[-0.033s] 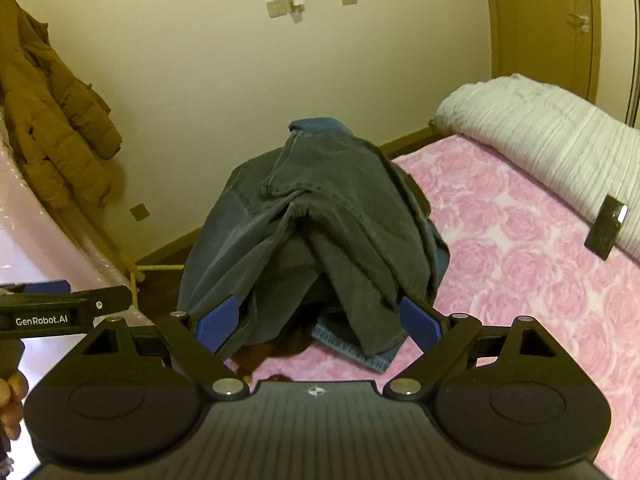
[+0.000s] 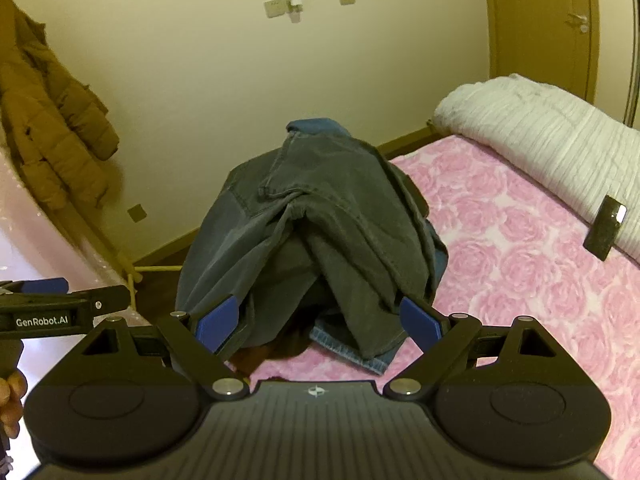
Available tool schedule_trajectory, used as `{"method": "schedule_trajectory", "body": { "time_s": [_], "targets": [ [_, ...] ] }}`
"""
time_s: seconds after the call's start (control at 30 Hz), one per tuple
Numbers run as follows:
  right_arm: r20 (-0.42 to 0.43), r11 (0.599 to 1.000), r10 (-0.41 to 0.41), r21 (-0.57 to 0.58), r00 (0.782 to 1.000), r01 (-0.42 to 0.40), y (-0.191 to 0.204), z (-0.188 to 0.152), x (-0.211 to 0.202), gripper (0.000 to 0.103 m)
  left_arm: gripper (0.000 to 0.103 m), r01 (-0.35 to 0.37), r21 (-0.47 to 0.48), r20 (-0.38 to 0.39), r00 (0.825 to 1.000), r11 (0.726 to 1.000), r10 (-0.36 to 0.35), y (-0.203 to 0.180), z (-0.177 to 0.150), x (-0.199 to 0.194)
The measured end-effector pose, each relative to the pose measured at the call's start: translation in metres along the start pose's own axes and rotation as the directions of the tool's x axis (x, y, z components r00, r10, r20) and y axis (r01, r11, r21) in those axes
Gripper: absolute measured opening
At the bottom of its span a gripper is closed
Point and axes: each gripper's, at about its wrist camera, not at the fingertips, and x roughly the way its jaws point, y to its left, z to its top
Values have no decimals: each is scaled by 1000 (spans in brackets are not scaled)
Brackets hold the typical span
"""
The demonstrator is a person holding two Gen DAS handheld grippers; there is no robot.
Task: Fold clothes
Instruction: 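Move both grippers toward the pile of dark grey jeans on the bed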
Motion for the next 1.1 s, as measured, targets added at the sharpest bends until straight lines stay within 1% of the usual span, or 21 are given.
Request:
{"method": "schedule_trajectory", "body": {
  "time_s": [0.1, 0.17, 0.2, 0.27, 0.37, 0.4, 0.53, 0.8, 0.93, 1.1],
  "targets": [
    [5, 1000, 13, 17, 1000, -13, -3, 1, 2, 90, 102, 34, -60, -18, 999, 998, -35, -3, -2, -2],
    [9, 999, 22, 28, 1000, -22, -5, 2, 3, 90, 102, 52, -79, -59, 997, 995, -57, 4, 7, 8],
    [10, 999, 26, 34, 1000, -26, -6, 2, 3, 90, 102, 44, -73, -72, 996, 996, -49, 3, 13, 12],
    [14, 998, 35, 45, 999, -35, -8, 3, 4, 90, 102, 32, -65, -44, 998, 997, -35, 3, 13, 9],
    [14, 999, 36, 40, 999, -37, -7, 6, 8, 90, 102, -1, 17, 5, 1000, 1000, 1, -17, 9, 2],
    [17, 999, 33, 39, 999, -34, -4, 8, 10, 90, 102, -8, 22, 11, 1000, 1000, 8, -19, 8, 1],
    [21, 999, 43, 19, 999, -44, -5, 6, 7, 90, 102, -15, -4, 26, 1000, 1000, 15, -20, 2, -6],
    [41, 998, 67, -8, 997, -67, -9, -3, -6, 90, 102, -32, -21, 49, 998, 999, 33, -23, -13, -25],
    [33, 997, 81, 3, 996, -81, -13, -6, -9, 90, 102, -44, -36, 47, 998, 998, 46, -18, -22, -34],
    [27, 996, 88, 4, 996, -88, -16, -12, -9, 90, 102, -56, -40, 28, 998, 998, 57, -13, -28, -31]
  ]
}}
